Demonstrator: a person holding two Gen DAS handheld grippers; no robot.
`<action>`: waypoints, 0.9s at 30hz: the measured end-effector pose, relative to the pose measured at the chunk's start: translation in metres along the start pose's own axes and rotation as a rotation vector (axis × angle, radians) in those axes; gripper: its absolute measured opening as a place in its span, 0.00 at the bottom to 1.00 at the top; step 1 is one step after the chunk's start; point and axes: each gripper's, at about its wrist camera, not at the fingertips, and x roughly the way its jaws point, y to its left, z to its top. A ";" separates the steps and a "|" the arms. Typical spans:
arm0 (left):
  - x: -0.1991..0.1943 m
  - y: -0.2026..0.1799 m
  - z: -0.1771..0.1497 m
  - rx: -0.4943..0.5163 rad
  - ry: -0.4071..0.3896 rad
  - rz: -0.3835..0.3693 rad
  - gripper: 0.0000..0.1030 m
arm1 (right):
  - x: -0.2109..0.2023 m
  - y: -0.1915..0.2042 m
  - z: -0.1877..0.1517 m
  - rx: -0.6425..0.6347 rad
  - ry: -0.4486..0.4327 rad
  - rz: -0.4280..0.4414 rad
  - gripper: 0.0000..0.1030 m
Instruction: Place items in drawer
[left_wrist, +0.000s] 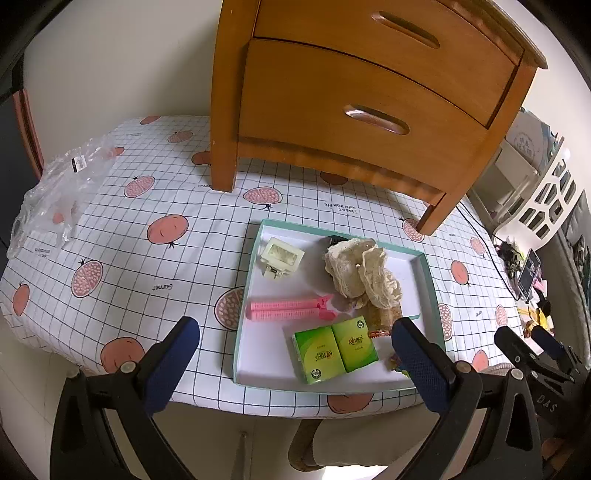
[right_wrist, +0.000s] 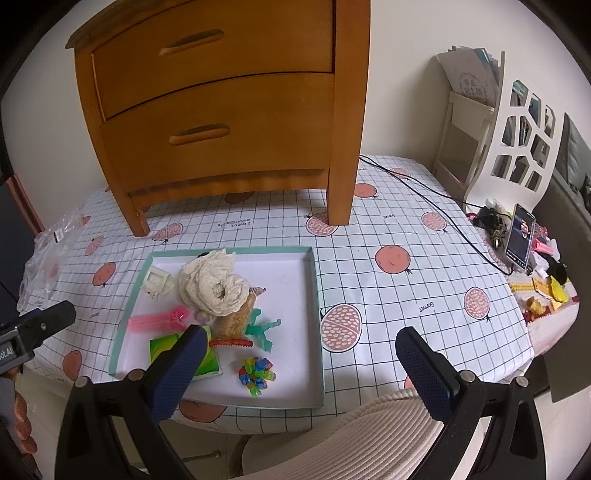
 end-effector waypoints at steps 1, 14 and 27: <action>0.001 0.001 0.002 0.000 -0.003 -0.004 1.00 | 0.000 0.001 0.000 -0.002 0.000 0.001 1.00; 0.002 0.018 0.092 -0.025 -0.233 -0.058 1.00 | 0.008 -0.011 0.063 -0.006 -0.116 0.118 1.00; 0.044 0.047 0.186 -0.022 -0.210 -0.082 1.00 | 0.057 -0.017 0.164 -0.052 -0.172 0.223 1.00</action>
